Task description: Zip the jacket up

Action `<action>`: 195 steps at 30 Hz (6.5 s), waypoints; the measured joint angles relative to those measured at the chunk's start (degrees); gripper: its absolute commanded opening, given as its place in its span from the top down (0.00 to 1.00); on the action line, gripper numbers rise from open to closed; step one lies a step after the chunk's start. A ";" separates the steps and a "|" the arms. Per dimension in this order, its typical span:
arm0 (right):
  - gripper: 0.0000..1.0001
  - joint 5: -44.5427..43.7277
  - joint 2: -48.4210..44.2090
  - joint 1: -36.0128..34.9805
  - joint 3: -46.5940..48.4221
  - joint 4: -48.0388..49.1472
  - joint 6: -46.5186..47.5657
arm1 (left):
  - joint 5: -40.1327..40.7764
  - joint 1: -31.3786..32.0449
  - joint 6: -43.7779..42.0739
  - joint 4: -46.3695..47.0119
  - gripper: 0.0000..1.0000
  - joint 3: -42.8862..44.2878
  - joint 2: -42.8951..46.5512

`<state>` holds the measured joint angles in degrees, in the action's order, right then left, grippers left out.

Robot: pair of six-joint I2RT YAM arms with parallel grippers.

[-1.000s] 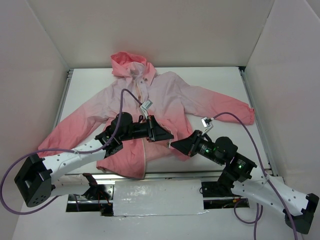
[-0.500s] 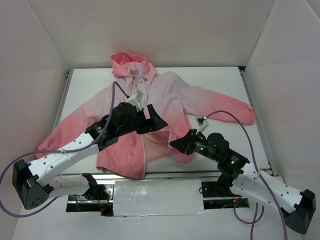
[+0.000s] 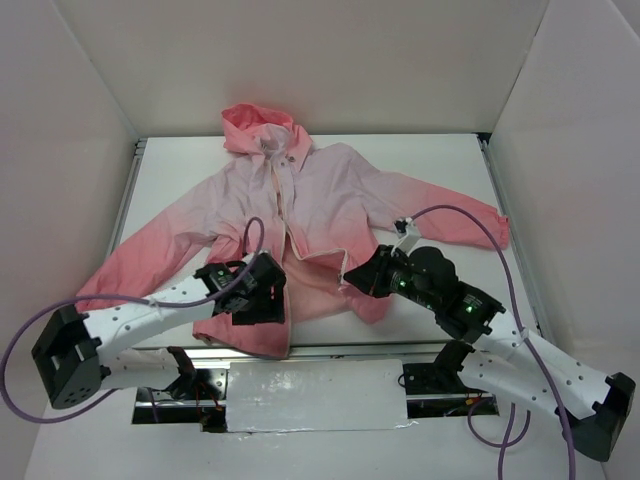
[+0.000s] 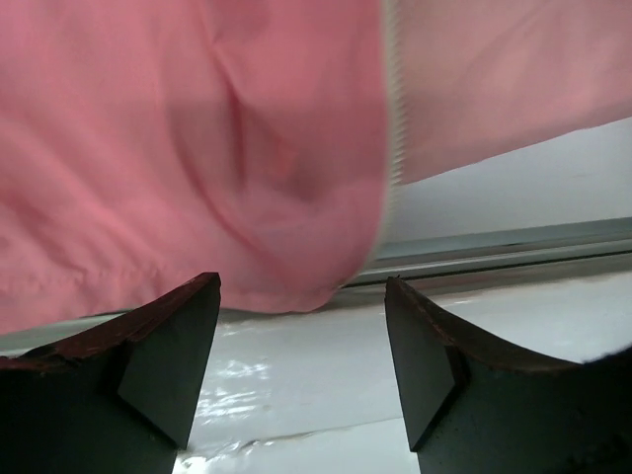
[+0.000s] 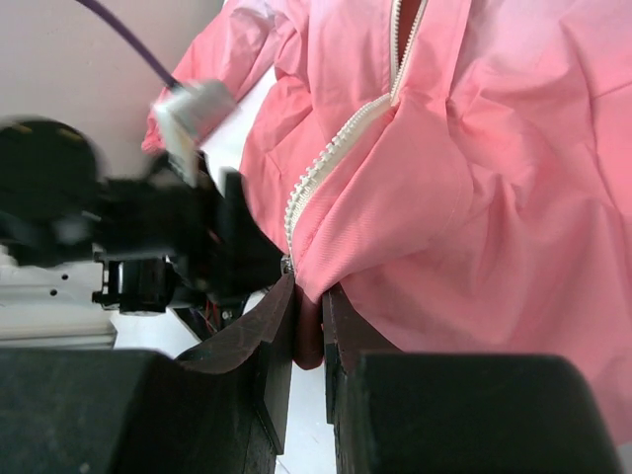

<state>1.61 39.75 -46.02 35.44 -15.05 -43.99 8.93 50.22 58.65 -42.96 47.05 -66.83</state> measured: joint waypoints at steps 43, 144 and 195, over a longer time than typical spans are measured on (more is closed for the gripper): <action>1.00 20.85 17.38 21.31 7.89 -0.85 10.51 | -1.33 -8.46 -10.23 3.23 0.15 11.02 -25.79; 1.00 24.35 7.19 21.31 -0.96 -1.73 8.94 | -0.39 7.74 8.66 1.40 0.39 10.71 -29.68; 1.00 24.68 4.46 21.31 -2.21 -3.41 8.90 | -2.89 8.59 9.07 11.67 1.00 3.87 -27.47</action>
<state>26.28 44.21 -24.71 33.23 -18.46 -35.09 6.04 58.81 67.72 -31.29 50.92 -94.30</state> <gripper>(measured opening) 0.204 0.260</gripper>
